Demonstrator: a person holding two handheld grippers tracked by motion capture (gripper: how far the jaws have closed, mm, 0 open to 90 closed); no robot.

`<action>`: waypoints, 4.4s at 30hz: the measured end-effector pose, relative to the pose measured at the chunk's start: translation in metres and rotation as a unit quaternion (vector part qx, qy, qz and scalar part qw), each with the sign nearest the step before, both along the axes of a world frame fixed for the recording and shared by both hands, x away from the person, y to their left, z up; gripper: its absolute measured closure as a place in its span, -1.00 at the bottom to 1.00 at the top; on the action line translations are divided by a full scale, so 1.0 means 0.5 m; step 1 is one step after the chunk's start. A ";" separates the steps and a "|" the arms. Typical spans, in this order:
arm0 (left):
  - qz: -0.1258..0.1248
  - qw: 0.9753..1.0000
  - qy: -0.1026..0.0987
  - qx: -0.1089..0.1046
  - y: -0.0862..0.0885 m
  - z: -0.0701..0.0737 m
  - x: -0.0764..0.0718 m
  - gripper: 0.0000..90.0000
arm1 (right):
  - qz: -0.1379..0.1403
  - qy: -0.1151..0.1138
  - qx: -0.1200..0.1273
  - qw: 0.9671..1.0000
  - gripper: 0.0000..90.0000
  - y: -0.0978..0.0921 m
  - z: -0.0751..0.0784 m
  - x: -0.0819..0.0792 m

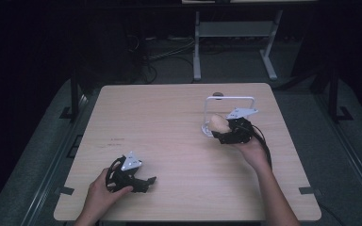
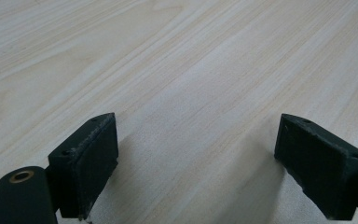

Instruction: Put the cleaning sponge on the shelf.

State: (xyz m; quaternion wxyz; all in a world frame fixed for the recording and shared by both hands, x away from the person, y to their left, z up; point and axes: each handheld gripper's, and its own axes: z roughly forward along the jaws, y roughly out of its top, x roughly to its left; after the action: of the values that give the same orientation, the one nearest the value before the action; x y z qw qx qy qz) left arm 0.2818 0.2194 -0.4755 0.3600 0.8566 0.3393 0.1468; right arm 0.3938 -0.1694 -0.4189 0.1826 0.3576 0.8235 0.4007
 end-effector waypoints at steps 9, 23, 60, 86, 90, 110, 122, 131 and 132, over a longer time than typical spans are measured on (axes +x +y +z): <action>0.000 1.000 0.000 0.000 0.000 0.000 0.000 -0.71 | -0.014 0.006 0.000 1.000 -0.41 0.001 -0.015 0.014; 0.000 1.000 0.000 0.000 0.000 0.000 0.000 -0.71 | -0.030 0.012 -0.005 0.999 -0.41 0.012 -0.046 0.035; 0.000 1.000 0.000 0.000 0.000 0.000 0.000 -0.71 | -0.042 0.035 -0.021 0.998 -0.44 0.020 -0.094 0.060; 0.000 1.000 0.000 0.000 0.000 0.000 0.000 -0.72 | -0.040 0.011 -0.013 0.999 -0.61 -0.002 -0.011 0.003; 0.000 1.000 0.000 0.000 0.000 0.000 0.000 -0.72 | -0.029 0.008 -0.005 1.000 -0.46 -0.004 0.008 -0.021; 0.000 1.000 0.000 0.000 0.000 0.000 0.000 -0.72 | 0.065 0.072 -0.008 0.995 1.00 0.050 -0.035 -0.047; 0.000 1.000 0.000 0.000 0.000 0.000 0.000 -0.71 | 0.053 0.092 -0.025 0.994 1.00 0.038 -0.074 -0.031; 0.000 1.000 0.000 0.000 0.000 0.000 0.000 -0.71 | 0.024 0.088 -0.024 0.995 1.00 0.012 -0.071 -0.026; 0.000 1.000 0.000 0.000 0.000 0.000 0.000 -0.71 | 0.023 0.086 -0.023 0.996 1.00 0.009 -0.070 -0.026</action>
State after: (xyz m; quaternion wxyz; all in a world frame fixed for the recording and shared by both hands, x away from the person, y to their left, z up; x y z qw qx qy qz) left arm 0.2818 0.2194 -0.4755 0.3601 0.8565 0.3393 0.1468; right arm 0.3811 -0.1648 -0.4540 0.1095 0.3672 0.8533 0.3535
